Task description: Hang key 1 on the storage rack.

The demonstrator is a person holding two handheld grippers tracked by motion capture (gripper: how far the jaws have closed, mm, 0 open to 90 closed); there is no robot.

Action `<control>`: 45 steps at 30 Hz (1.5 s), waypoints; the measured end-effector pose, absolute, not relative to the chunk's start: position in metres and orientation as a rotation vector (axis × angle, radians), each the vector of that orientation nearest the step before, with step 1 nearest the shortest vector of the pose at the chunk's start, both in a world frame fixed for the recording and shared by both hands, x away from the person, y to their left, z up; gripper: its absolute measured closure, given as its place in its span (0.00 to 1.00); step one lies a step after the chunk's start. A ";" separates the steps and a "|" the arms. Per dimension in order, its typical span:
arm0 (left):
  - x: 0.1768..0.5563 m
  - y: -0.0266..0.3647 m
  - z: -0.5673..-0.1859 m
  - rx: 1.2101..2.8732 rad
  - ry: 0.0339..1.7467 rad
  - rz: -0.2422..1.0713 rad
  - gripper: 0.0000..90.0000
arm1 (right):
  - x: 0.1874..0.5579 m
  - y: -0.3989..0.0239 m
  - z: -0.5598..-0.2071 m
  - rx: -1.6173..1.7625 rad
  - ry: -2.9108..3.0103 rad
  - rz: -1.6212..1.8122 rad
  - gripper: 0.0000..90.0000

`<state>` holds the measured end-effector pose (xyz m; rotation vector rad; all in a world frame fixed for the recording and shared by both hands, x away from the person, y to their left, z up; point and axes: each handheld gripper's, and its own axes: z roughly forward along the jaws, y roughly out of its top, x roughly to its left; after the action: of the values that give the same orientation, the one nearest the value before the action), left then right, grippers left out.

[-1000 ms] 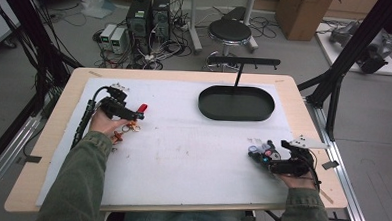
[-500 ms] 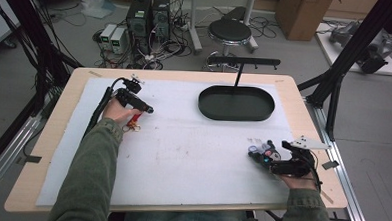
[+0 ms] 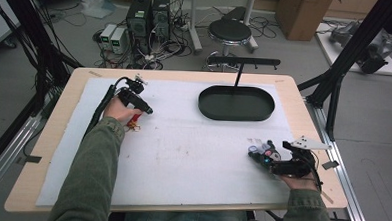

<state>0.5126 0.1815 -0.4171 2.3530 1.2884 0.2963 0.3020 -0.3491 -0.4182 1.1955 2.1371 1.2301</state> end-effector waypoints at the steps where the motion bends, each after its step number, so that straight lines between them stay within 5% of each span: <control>1: 0.512 0.180 -0.419 2.365 1.294 0.288 0.50 | 0.302 -0.350 -0.419 1.188 2.138 1.232 0.01; 13: 0.510 0.187 -0.419 2.354 1.280 0.330 0.80 | 0.301 -0.351 -0.419 1.186 2.139 1.223 0.01; 26: 0.500 0.195 -0.415 2.301 1.237 0.348 0.84 | 0.300 -0.350 -0.418 1.208 2.132 1.222 0.01; 45: 0.466 0.212 -0.345 2.128 1.234 0.333 0.84 | 0.302 -0.348 -0.415 1.158 2.145 1.244 0.01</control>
<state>0.4663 0.2121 -0.3447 2.1282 1.2345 0.3328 0.3016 -0.3481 -0.4149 1.1581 2.1447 1.2439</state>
